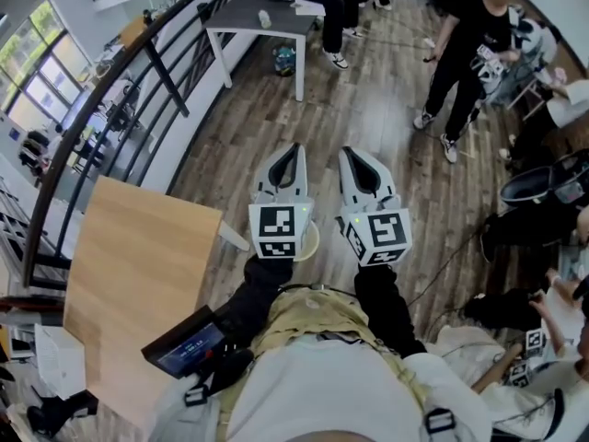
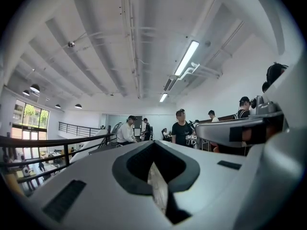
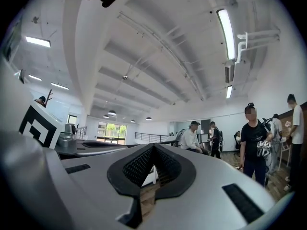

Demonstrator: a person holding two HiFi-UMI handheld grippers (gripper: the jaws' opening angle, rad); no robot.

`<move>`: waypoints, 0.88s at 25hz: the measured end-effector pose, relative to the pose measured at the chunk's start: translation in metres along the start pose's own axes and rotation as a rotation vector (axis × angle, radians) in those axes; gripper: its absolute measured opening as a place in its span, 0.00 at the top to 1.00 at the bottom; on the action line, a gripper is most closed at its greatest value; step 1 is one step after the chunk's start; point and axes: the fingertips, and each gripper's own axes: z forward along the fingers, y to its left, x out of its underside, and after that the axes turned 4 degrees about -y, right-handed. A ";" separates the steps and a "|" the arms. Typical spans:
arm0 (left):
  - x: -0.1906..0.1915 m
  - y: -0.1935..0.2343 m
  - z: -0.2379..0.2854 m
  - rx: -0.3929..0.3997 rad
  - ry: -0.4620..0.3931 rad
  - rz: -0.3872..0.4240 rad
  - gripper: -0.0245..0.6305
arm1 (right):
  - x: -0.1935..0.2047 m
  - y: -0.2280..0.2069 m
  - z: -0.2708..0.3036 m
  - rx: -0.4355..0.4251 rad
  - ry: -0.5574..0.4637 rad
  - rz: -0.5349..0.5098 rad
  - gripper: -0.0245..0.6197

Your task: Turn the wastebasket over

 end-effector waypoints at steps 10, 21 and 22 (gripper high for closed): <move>0.002 -0.001 0.006 0.024 -0.001 0.003 0.96 | -0.001 0.000 0.006 0.000 0.002 -0.005 0.93; 0.013 0.004 0.013 0.034 0.025 -0.008 0.96 | 0.008 0.000 0.015 -0.001 0.019 -0.005 0.93; 0.013 0.005 0.013 0.036 0.026 -0.007 0.96 | 0.009 0.001 0.015 0.000 0.020 -0.003 0.93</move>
